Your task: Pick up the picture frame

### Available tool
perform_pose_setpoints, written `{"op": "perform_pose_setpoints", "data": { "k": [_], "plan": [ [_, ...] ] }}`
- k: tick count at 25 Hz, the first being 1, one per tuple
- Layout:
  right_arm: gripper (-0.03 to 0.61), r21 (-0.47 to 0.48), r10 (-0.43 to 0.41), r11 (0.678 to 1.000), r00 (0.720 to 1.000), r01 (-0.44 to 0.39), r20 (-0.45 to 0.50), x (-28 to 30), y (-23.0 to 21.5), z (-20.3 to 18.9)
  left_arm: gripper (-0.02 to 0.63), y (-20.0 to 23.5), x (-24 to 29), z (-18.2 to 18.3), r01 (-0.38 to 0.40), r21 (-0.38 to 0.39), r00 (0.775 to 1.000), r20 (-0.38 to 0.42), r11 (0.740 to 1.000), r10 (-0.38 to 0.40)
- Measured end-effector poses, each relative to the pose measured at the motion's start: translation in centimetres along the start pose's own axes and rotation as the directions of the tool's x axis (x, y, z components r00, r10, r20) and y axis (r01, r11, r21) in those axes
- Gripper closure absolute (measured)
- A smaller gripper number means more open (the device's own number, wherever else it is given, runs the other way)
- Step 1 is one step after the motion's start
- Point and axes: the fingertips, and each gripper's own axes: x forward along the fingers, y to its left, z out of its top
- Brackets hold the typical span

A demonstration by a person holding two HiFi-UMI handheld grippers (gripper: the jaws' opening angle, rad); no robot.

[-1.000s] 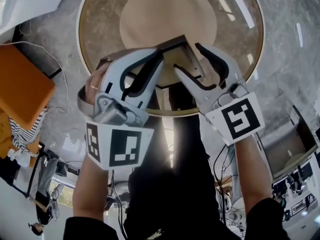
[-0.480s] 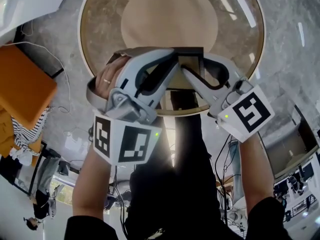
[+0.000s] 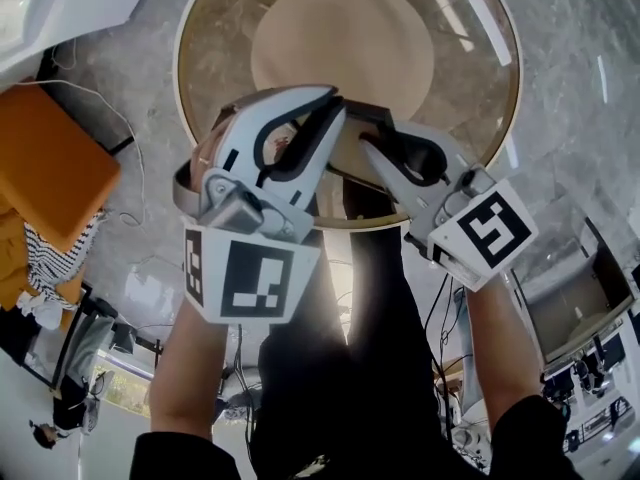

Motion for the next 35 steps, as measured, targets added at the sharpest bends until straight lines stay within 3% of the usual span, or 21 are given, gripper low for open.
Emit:
{"op": "perform_pose_setpoints", "data": {
  "k": [8,19,35],
  "plan": [
    [0.541,-0.038,-0.046,0.998,0.999,0.046,0.004,0.1,0.9,3.6,0.581,1.9,-3.3,0.5,-0.05,-0.025,0.998,-0.03,0.998,0.049],
    [0.541,-0.113,-0.1,0.988,0.992,0.107,0.071,-2.7,3.7,6.9,0.589,-0.6,-7.3,3.3,-0.039,-0.08,0.999,-0.02,0.996,0.038],
    [0.541,-0.093,-0.133,0.984,0.975,0.151,0.178,-10.0,10.2,16.8,0.594,1.8,-16.1,12.6,-0.15,-0.118,0.988,0.023,0.982,0.154]
  ]
}}
